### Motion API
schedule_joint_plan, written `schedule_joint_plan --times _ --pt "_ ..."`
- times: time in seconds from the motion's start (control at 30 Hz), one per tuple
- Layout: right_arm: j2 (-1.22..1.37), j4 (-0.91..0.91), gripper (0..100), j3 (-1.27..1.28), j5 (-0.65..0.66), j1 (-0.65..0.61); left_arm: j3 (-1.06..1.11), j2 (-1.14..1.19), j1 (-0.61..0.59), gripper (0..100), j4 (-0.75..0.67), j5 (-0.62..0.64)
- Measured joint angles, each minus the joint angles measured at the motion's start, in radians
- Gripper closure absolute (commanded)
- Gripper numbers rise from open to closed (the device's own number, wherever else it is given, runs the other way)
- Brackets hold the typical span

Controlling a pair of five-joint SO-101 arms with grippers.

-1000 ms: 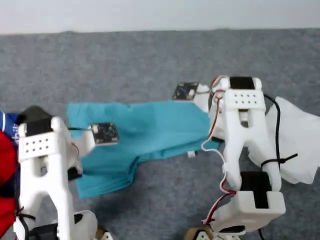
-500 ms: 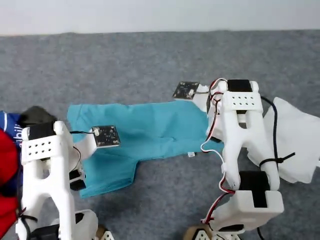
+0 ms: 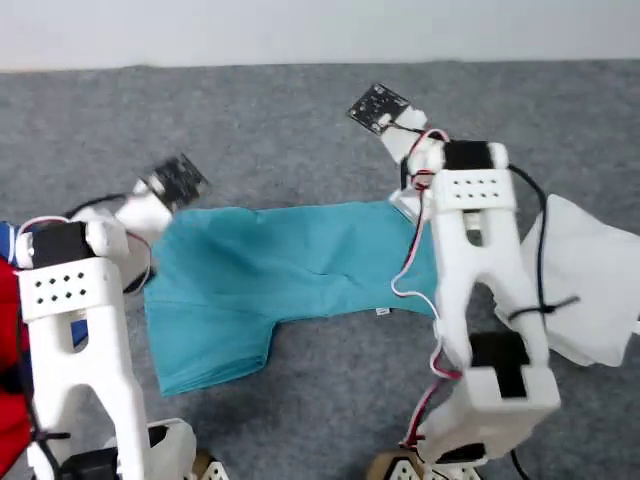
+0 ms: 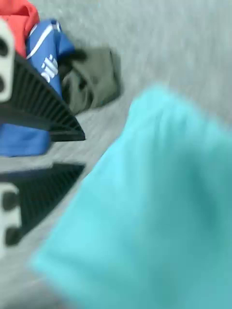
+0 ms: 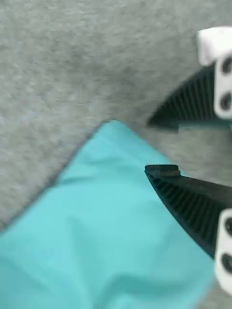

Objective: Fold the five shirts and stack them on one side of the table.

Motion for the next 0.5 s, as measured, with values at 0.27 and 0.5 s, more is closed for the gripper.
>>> schedule_joint_plan --times 0.27,0.5 --pt "0.275 -0.212 98.8 -0.002 -0.02 -0.029 0.02 0.275 0.012 99 -0.278 0.31" --pt "0.437 -0.249 98.8 -0.147 -0.075 -0.012 0.002 0.517 0.006 99 -0.319 0.316"
